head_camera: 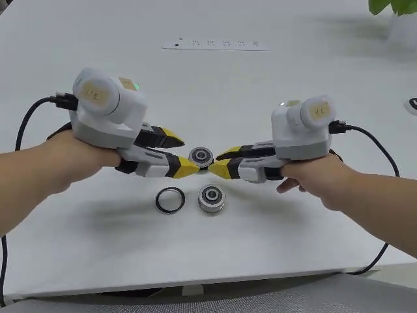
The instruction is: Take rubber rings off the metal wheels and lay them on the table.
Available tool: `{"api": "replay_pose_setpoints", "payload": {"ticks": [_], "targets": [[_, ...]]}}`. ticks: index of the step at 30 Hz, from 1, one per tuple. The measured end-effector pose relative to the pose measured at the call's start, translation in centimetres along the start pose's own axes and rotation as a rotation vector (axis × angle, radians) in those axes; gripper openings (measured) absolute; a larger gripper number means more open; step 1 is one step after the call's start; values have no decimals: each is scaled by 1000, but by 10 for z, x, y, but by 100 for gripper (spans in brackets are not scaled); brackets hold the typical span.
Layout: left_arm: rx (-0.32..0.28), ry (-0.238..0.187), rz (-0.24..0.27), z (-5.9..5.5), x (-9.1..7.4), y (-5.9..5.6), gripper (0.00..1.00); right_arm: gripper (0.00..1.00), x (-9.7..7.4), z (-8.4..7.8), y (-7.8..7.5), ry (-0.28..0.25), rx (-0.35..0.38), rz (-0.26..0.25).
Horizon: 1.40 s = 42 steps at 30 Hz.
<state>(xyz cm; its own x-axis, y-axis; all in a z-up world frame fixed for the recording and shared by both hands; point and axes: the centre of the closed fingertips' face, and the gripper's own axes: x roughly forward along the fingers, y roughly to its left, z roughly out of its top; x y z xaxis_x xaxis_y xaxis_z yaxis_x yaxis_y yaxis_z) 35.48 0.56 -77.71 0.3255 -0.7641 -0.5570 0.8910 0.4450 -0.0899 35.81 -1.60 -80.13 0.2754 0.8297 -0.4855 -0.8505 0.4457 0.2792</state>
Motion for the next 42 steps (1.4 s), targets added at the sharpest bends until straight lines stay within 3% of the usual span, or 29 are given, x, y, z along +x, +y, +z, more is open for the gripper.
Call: {"api": "replay_pose_setpoints", "payload": {"ticks": [16, 28, 30, 33, 36, 37, 42], "targets": [[2, 8, 4, 0, 17, 3, 26, 14, 3, -2, -1, -6, -9, 9], [63, 3, 13, 1, 24, 0, 18, 13, 3, -2, 1, -17, -12, 11], [43, -8, 42, 2, 23, 5, 14, 13, 3, -2, 1, -19, -18, 11], [32, -13, 38, 1, 23, 4, 14, 12, 3, -2, 1, -18, -29, 8], [39, -11, 43, 1, 24, 3, 13, 5, 2, -5, -2, -7, -28, -5], [41, -10, 45, 1, 24, 3, 13, 3, 1, -4, -1, -17, -7, 12], [53, -11, 56, 0, 23, 3, 13, 2, 2, -5, 1, -20, 10, 6]]}}
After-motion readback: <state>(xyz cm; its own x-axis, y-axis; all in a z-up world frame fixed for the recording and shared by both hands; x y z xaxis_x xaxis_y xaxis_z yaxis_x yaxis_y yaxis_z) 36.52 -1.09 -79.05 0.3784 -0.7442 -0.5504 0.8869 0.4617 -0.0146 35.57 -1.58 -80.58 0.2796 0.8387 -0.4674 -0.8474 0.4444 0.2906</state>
